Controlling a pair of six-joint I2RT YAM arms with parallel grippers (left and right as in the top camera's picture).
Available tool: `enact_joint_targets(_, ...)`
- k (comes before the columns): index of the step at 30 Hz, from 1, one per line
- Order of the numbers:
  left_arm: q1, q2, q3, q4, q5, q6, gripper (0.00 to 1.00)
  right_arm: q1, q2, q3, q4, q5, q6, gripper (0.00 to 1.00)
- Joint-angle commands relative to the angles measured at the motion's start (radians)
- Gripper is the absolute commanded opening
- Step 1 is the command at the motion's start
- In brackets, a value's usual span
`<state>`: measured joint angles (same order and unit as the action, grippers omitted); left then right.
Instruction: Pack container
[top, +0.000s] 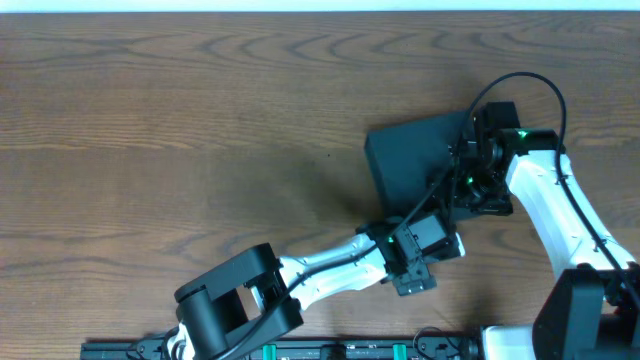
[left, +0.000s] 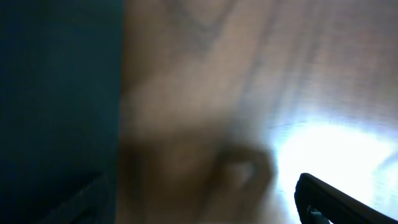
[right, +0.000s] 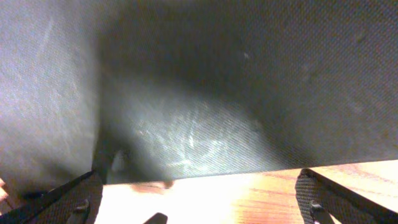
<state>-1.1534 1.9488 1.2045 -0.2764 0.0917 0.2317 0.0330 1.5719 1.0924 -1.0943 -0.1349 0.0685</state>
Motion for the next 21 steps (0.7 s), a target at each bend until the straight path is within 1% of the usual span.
enact_joint_targets(1,0.033,0.026,-0.007,0.013,-0.098,-0.027,0.95,0.007,0.011,-0.005,0.003,0.004,0.006,0.99)
enact_joint_targets(3,0.04,0.026,-0.007,0.015,-0.099,-0.027,0.95,0.007,0.011,-0.005,0.003,0.004,0.006,0.99)
enact_joint_targets(5,0.043,0.026,-0.007,0.016,-0.07,-0.027,0.95,0.007,0.011,-0.005,0.003,0.004,0.006,0.99)
enact_joint_targets(10,0.042,0.016,-0.006,0.021,0.113,-0.025,0.95,0.007,0.011,-0.005,0.006,0.004,0.006,0.99)
enact_joint_targets(14,0.041,0.016,-0.006,0.02,0.214,0.001,0.95,0.007,0.011,-0.005,0.008,0.004,0.006,0.99)
enact_joint_targets(21,0.025,0.013,-0.006,0.016,0.231,0.0,0.95,0.006,0.011,-0.005,0.014,-0.003,0.006,0.99)
